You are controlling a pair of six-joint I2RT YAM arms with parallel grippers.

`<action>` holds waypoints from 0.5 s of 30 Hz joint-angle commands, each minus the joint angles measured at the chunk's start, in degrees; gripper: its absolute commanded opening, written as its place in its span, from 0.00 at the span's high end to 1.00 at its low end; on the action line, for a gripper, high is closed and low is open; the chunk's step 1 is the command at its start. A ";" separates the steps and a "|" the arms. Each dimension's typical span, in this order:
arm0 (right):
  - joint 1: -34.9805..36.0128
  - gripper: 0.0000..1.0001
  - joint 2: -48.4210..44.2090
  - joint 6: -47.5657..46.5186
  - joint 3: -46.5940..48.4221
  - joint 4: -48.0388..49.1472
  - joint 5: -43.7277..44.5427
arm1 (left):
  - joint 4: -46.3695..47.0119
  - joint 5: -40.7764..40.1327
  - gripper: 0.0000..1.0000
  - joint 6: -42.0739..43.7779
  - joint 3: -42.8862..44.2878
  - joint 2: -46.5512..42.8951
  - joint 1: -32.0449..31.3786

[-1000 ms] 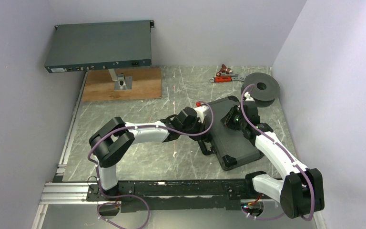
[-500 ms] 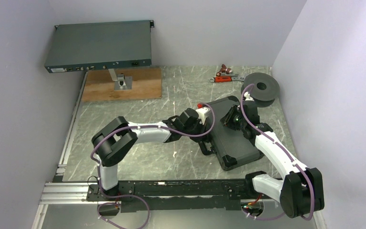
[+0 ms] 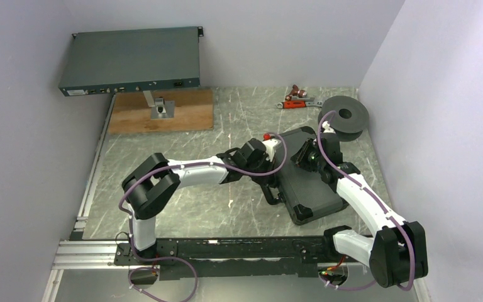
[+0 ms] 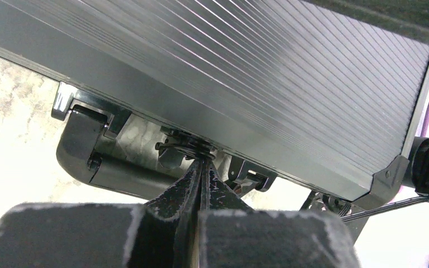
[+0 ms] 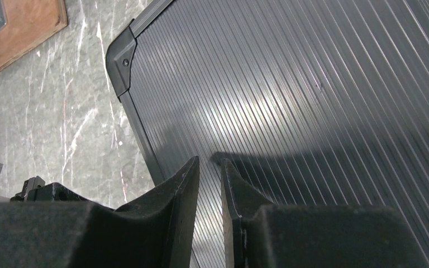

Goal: Pack up texas hold em set

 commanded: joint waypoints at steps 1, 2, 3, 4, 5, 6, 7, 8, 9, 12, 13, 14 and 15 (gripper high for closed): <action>0.40 0.75 3.26 -0.80 -4.60 -13.71 -0.40 | 4.18 0.33 0.96 -0.26 5.80 1.46 -0.45; 0.38 0.75 3.17 -0.81 -4.60 -13.71 -0.48 | 3.93 0.40 0.96 -0.19 6.24 1.79 -0.42; 0.43 0.75 3.19 -0.81 -4.62 -13.71 -0.50 | 3.85 0.35 0.96 -0.17 6.56 2.06 -0.47; 0.43 0.75 3.13 -0.81 -4.66 -13.71 -0.50 | 3.78 0.22 0.96 -0.16 6.71 2.17 -0.48; 0.43 0.75 3.14 -0.81 -4.71 -13.71 -0.50 | 3.71 0.05 0.96 -0.09 6.85 2.07 -0.48; 0.43 0.75 3.17 -0.81 -4.69 -13.71 -0.50 | 3.69 -0.12 0.96 -0.08 6.77 1.99 -0.48; 0.42 0.75 3.20 -0.81 -4.70 -13.63 -0.50 | 3.70 -0.25 0.96 -0.08 6.63 1.89 -0.48; 0.42 0.75 3.24 -0.81 -4.69 -13.62 -0.50 | 3.59 -0.39 0.96 -0.01 6.49 1.71 -0.48; 0.43 0.75 3.24 -0.81 -4.69 -13.62 -0.54 | 3.58 -0.45 0.96 0.01 6.30 1.59 -0.47; 0.43 0.75 3.43 -0.90 -4.65 -13.55 -0.59 | 3.67 -0.63 0.96 -0.06 4.98 1.07 -0.47; 0.43 0.75 3.39 -0.90 -4.62 -13.56 -0.54 | 3.72 -0.70 0.96 -0.07 4.41 0.70 -0.48; 0.43 0.75 3.39 -0.90 -4.61 -13.59 -0.50 | 3.88 -0.83 0.96 -0.15 3.72 0.28 -0.48; 0.41 0.75 3.40 -0.90 -4.66 -13.62 -0.50 | 4.00 -1.12 0.96 -0.12 2.91 -0.42 -0.48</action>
